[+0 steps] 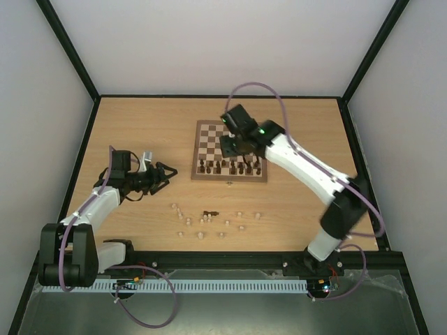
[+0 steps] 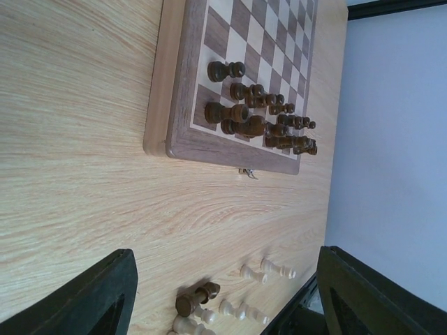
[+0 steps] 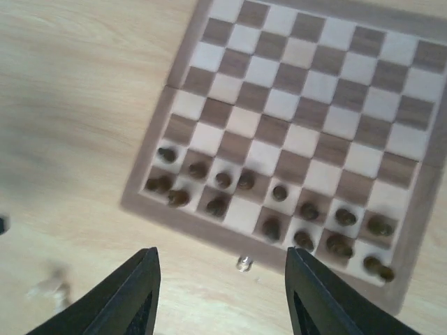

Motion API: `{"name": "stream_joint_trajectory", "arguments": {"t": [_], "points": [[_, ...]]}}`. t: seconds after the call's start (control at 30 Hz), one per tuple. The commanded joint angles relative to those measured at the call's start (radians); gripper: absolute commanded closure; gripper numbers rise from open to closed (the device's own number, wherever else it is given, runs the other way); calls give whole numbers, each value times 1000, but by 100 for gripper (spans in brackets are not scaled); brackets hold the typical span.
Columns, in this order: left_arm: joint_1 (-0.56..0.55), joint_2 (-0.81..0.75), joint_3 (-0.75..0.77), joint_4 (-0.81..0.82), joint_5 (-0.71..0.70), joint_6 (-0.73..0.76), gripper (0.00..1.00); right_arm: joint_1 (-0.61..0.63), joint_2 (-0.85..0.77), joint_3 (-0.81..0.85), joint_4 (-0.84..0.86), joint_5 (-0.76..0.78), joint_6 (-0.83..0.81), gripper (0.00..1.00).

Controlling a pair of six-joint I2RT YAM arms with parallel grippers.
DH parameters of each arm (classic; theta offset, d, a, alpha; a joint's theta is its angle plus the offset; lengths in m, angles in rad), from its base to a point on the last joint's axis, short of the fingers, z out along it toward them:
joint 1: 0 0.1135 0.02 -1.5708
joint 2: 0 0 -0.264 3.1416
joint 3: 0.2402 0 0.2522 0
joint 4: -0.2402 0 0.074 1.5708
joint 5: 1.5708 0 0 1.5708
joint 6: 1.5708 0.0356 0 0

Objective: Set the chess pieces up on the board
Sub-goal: Pick up the chess piece at the center of the board.

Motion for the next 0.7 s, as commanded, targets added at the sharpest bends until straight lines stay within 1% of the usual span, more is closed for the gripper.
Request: {"name": "stream_joint_trajectory", "arguments": {"t": [0.0, 0.1, 0.23, 0.43, 0.67], "points": [[9, -16, 19, -46, -1, 29, 25, 49, -159, -371, 234, -204, 15, 51], [9, -19, 20, -60, -4, 37, 22, 134, -214, -544, 342, -250, -6, 52], [9, -31, 23, -77, -12, 45, 20, 232, -213, -666, 444, -277, -42, 53], [9, -70, 10, -93, -35, 33, 18, 290, -165, -740, 534, -259, -83, 56], [9, -94, 8, -112, -51, 29, 18, 318, -81, -745, 527, -180, -92, 59]]}}
